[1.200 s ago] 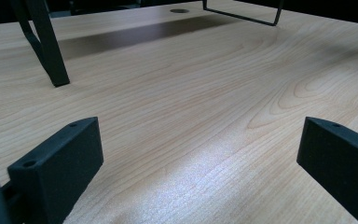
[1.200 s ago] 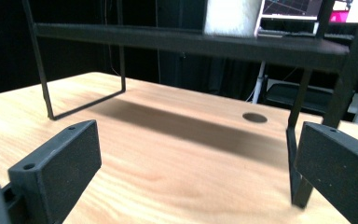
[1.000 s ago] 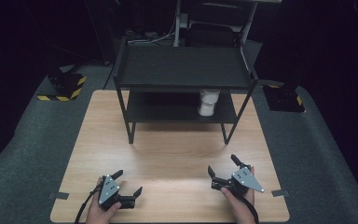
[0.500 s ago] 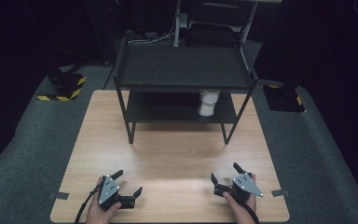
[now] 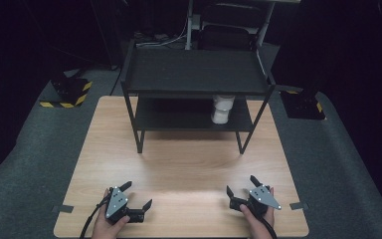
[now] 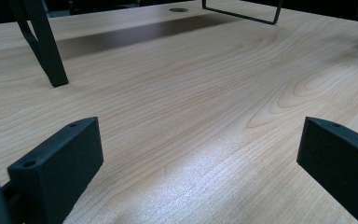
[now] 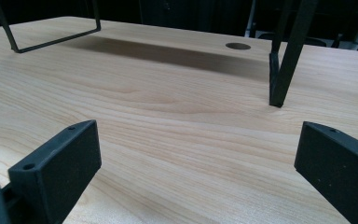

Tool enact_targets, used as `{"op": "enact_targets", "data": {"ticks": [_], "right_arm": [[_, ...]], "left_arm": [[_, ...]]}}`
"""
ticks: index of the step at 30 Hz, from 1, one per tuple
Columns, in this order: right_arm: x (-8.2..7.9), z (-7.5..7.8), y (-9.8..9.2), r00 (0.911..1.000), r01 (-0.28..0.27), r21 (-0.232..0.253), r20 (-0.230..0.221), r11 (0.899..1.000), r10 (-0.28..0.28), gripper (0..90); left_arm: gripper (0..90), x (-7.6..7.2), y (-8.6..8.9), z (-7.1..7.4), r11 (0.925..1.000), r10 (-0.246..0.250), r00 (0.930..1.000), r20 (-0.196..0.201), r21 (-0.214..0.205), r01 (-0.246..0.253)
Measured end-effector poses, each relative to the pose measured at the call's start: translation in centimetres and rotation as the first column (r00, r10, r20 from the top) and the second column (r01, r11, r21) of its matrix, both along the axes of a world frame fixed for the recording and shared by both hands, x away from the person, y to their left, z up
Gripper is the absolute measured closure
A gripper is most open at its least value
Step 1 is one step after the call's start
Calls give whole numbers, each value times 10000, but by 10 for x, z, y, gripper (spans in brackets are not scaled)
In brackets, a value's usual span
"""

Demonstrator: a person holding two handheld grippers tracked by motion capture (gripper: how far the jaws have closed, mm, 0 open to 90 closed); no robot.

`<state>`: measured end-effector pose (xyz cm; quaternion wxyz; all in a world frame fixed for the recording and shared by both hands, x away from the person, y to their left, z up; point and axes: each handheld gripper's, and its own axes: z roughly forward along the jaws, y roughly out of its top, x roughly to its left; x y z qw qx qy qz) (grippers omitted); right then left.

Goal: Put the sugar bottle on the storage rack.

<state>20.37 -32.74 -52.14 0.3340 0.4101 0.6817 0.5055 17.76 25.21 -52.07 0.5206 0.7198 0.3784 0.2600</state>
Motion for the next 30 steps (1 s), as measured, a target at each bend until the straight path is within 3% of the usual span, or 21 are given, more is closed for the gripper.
{"op": "enact_targets", "data": {"ticks": [30], "right_arm": [[0, -1, 1, 10000, -35, -192, 72, 9998, 37, 0]], "left_arm": [[5, 1, 0, 1, 10000, -48, 10000, -79, 9, 48]]}}
